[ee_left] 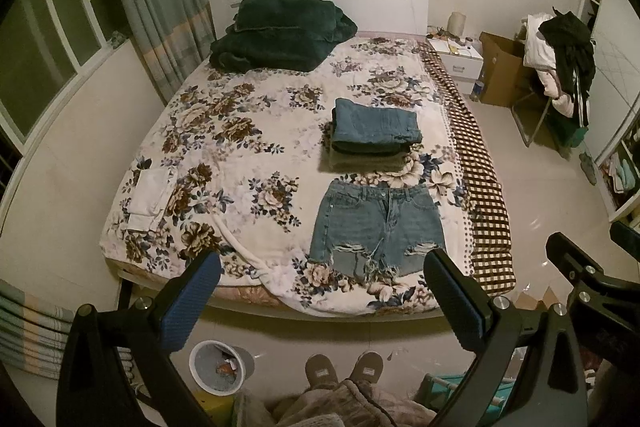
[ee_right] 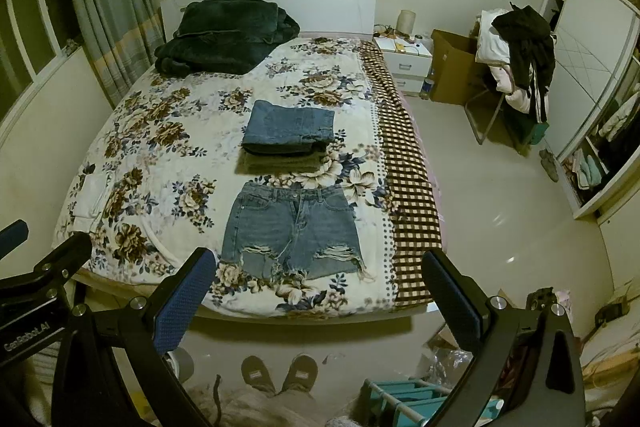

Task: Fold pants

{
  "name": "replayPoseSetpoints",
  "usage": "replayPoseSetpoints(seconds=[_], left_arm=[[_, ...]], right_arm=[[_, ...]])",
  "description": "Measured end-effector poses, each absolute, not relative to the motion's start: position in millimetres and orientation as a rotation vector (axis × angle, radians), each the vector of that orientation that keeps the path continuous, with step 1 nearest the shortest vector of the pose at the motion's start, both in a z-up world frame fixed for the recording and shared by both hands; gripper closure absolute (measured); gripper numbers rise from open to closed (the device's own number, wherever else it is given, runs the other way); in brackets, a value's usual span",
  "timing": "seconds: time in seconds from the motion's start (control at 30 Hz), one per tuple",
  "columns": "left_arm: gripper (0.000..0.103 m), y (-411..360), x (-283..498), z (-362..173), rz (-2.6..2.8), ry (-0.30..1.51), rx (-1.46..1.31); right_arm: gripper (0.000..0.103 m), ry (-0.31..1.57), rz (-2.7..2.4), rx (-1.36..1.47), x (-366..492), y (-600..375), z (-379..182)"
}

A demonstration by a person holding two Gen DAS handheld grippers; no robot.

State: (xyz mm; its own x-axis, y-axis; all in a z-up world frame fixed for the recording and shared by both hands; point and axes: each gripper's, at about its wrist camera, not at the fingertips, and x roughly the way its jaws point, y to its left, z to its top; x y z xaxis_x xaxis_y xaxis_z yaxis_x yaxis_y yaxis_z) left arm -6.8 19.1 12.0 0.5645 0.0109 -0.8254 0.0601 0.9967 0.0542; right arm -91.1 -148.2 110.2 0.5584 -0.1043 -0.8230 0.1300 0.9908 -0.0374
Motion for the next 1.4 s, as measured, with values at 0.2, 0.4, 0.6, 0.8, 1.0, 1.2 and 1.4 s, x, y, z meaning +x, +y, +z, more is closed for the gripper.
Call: replayPoseSetpoints(seconds=[0.2, 0.4, 0.6, 0.8, 1.0, 1.2, 1.4], left_arm=[[0.0, 20, -5, 13, -0.03, 0.971, 0.078], [0.0, 21, -5, 15, -0.031, 0.97, 0.077], [0.0, 19, -6, 15, -0.027, 0.964, 0.076], [0.0, 20, -5, 17, -0.027, 0.964, 0.076], [0.0, 19, -4, 18, -0.026, 0.958, 0.079], [0.0, 20, -3, 19, -0.026, 0.956, 0.077], [0.0, 20, -4, 19, -0.025, 0.953, 0.076]], right_arm=[[0.0, 0.97, -0.139, 0.031, -91, -146, 111], [0.0, 0.969, -0.139, 0.031, -92, -146, 112], [0.0, 0.967, -0.14, 0.03, -92, -145, 113], [0.0, 0.966, -0.138, 0.027, -94, -144, 118], [0.0, 0.962, -0.133, 0.026, -91, -133, 134], [0.0, 0.963, -0.134, 0.023, -91, -132, 134], [0.0, 0.962, -0.134, 0.022, -92, -132, 134]])
